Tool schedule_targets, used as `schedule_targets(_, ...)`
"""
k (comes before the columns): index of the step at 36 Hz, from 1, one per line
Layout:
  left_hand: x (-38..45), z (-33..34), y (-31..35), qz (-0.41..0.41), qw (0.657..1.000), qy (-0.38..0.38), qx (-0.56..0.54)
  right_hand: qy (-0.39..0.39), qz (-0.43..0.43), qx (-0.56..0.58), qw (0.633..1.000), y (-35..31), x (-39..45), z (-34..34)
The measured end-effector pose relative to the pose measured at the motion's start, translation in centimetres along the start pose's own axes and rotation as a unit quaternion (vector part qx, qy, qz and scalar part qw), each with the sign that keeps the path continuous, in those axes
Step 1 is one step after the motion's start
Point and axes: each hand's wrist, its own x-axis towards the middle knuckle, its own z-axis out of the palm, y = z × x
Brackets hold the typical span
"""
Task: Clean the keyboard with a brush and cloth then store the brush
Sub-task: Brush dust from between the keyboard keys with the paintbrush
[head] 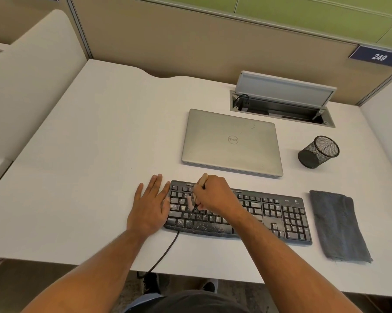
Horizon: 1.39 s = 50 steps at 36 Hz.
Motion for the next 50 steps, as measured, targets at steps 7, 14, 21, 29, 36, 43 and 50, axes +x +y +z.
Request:
schedule_targets(7, 0.0, -0.1, 0.0, -0.001, 1.000, -0.001, 0.002, 0.016, -0.014, 0.005, 1.000, 0.2, -0.3, 0.2)
schedule_targets(14, 0.0, -0.1, 0.1, -0.003, 1.000, 0.001, -0.004, 0.043, -0.005, 0.053, 0.998, -0.1, -0.2, 0.2)
schedule_targets(21, -0.1, -0.1, 0.1, -0.001, 1.000, 0.001, 0.000, -0.001, -0.002, 0.042, 0.999, -0.2, 0.0, 0.6)
schedule_targets(29, -0.1, -0.2, 0.1, -0.001, 1.000, -0.003, 0.008, 0.004, -0.020, 0.026, 0.999, -0.5, -0.1, 1.0)
schedule_targets(36, 0.0, -0.2, 0.1, 0.000, 1.000, 0.000, 0.004, 0.041, -0.029, 0.057, 0.997, -1.1, -0.3, 0.7)
schedule_targets(43, -0.1, -0.1, 0.1, 0.002, 1.000, 0.001, 0.009, 0.001, -0.019, 0.023, 1.000, -1.3, 0.3, 1.0)
schedule_targets(50, -0.1, -0.1, 0.1, 0.002, 1.000, 0.002, 0.011, -0.006, -0.020, 0.018, 1.000, -1.1, 0.1, 1.0)
